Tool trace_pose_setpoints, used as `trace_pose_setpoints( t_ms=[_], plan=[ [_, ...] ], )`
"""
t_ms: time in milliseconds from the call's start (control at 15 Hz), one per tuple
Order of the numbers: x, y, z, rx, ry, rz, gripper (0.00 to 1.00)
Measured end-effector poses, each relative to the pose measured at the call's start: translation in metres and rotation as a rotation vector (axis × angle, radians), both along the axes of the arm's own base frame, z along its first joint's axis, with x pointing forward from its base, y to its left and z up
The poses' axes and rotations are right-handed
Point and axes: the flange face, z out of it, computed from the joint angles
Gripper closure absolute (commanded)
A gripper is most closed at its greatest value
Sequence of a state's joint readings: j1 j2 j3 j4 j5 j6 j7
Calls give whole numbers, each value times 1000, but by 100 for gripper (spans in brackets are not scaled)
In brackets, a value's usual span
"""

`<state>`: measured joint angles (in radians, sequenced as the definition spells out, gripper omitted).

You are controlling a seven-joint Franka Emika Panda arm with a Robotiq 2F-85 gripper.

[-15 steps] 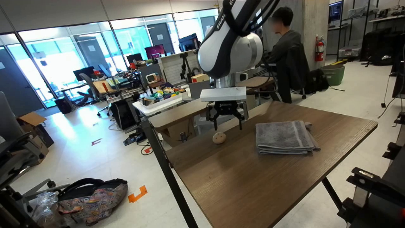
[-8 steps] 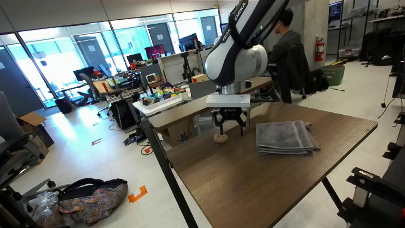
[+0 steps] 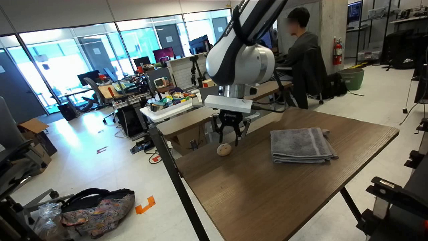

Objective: Move the brown toy to the right and then wipe the table with the towel

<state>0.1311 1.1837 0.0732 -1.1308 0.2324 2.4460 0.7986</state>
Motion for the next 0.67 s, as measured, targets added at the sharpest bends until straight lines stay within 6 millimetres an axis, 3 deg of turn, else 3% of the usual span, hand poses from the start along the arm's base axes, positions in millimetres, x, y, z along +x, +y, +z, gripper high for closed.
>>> trace_pose_setpoints(
  t_ms=[133, 667],
  plan=[
    [4, 7, 8, 13, -49, 14, 0],
    [0, 25, 11, 26, -94, 77, 0]
  ],
)
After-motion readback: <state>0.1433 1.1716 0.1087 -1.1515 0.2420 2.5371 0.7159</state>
